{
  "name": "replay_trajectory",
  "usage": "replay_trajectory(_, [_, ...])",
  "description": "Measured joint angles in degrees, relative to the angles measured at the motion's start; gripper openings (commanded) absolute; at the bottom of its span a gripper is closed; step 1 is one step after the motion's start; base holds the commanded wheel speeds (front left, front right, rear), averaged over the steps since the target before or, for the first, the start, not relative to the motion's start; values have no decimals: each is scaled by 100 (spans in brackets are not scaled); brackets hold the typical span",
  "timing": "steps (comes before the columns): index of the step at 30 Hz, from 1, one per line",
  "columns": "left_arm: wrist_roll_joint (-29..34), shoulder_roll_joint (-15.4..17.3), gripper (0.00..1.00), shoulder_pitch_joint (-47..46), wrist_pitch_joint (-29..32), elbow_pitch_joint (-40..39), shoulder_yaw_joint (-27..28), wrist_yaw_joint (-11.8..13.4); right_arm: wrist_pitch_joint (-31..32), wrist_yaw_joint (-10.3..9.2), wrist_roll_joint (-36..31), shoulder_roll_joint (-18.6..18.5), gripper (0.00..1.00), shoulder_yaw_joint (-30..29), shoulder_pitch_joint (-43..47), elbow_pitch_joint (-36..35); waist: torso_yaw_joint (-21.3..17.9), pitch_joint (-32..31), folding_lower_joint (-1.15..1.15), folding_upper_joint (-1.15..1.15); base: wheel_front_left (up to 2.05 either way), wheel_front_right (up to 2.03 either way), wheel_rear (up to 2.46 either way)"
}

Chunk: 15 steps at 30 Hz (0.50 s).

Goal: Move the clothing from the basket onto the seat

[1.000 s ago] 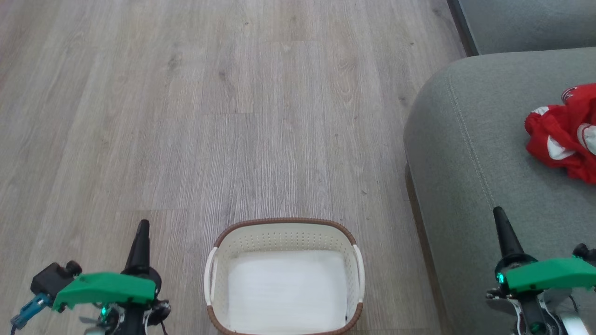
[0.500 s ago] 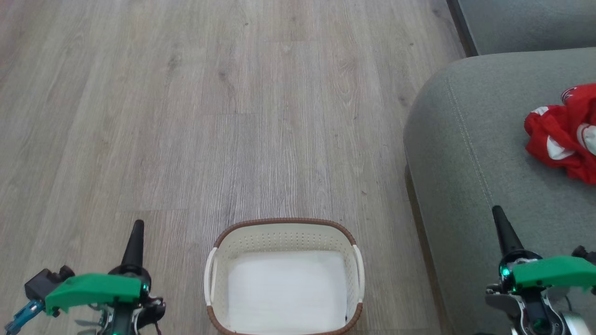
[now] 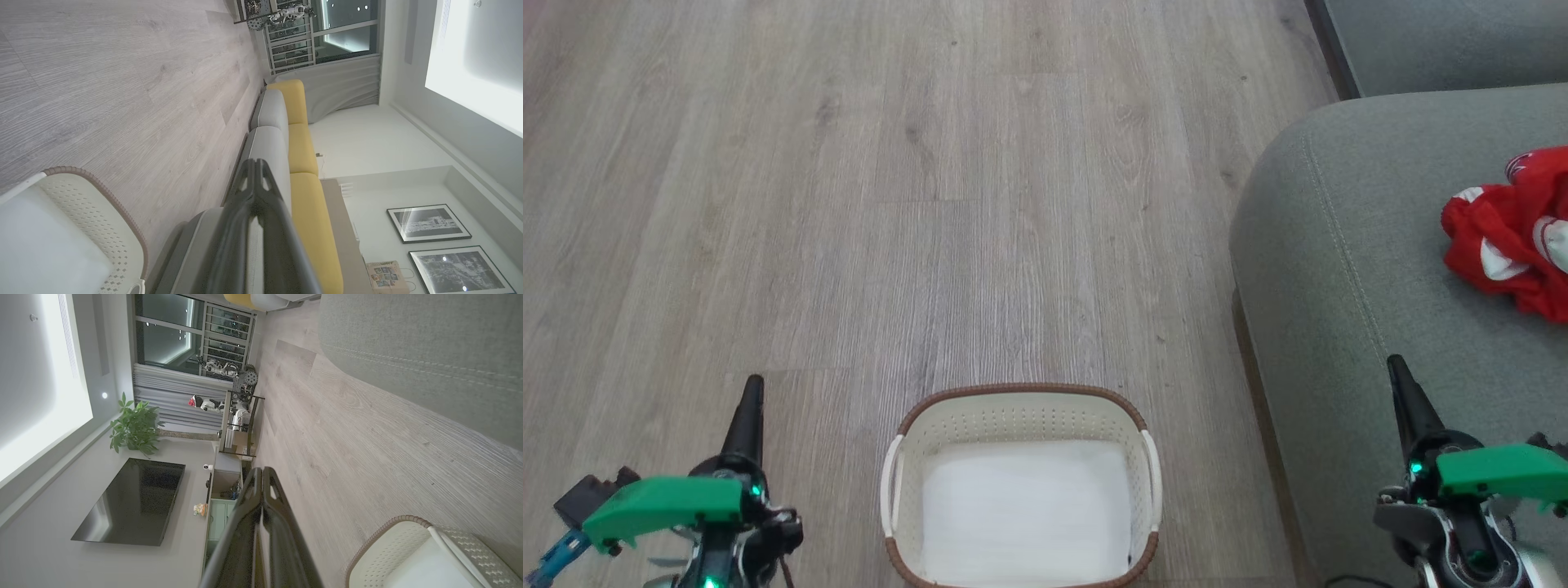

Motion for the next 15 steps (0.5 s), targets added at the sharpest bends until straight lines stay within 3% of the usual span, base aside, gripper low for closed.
replay_trajectory(15, [-939,-16,0,-60,246,31,174,-104,244,0,778,122,0,-158,-109,100,-7,-7,0,0,0,0,0])
